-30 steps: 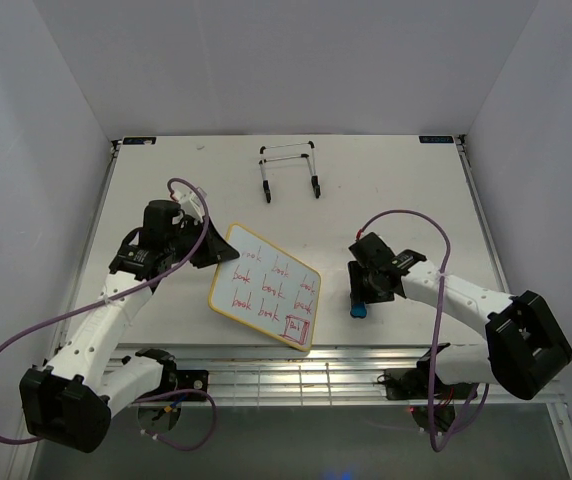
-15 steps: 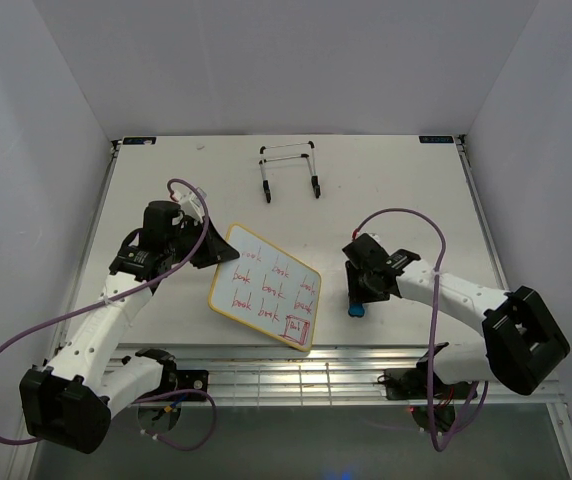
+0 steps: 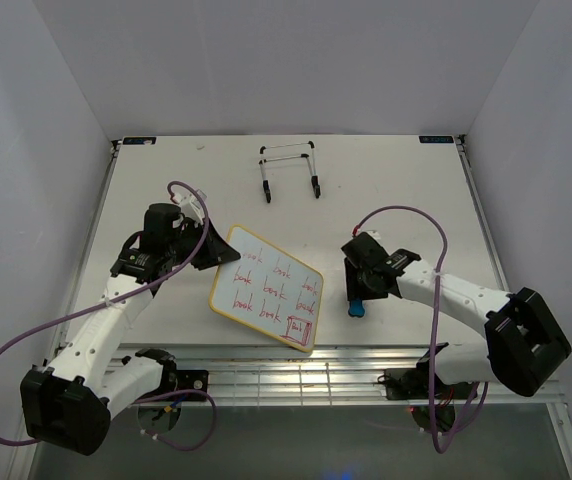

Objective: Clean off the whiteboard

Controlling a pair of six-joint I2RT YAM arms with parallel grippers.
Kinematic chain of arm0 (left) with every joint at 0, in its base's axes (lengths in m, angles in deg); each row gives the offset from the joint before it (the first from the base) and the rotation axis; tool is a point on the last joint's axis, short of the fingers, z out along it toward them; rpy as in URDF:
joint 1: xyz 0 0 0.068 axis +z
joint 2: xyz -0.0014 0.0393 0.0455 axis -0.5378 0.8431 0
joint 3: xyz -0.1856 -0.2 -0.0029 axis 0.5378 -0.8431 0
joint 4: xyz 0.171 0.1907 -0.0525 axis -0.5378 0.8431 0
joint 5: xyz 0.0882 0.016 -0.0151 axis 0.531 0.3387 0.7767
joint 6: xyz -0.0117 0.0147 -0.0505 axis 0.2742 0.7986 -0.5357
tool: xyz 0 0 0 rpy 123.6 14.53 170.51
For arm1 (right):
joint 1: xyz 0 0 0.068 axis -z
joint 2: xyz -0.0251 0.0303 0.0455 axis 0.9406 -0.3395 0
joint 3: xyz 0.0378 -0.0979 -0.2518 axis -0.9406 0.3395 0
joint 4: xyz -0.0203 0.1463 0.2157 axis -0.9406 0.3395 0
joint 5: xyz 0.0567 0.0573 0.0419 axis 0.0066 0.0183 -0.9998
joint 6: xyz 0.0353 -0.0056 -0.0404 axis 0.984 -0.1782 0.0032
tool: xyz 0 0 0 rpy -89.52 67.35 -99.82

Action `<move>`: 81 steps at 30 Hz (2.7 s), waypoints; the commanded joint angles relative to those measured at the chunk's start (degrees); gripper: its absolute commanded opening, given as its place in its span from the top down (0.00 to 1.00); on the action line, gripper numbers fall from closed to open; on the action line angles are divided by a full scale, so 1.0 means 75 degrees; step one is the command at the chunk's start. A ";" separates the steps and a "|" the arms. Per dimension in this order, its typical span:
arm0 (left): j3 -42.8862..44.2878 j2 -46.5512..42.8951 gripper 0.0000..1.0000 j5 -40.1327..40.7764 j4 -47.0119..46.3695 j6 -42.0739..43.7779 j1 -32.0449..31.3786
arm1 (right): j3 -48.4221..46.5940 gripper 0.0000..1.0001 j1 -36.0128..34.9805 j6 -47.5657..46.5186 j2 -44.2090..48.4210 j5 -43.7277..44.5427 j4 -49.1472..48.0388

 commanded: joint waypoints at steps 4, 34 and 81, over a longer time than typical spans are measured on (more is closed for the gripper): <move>-0.0314 0.0034 1.00 0.0973 0.0480 0.0916 -0.0042 | -0.0158 0.47 -0.0110 0.0167 -0.0200 -0.0049 -0.0316; -0.0407 -0.0013 1.00 0.0833 0.0386 0.0893 -0.0042 | 0.0124 0.66 -0.0262 0.0237 -0.0506 -0.0072 -0.0597; -0.1122 -0.1115 1.00 0.0247 -0.0387 0.0788 -0.0042 | -0.3335 0.72 -0.2793 0.0553 -0.2545 -0.0810 -0.3011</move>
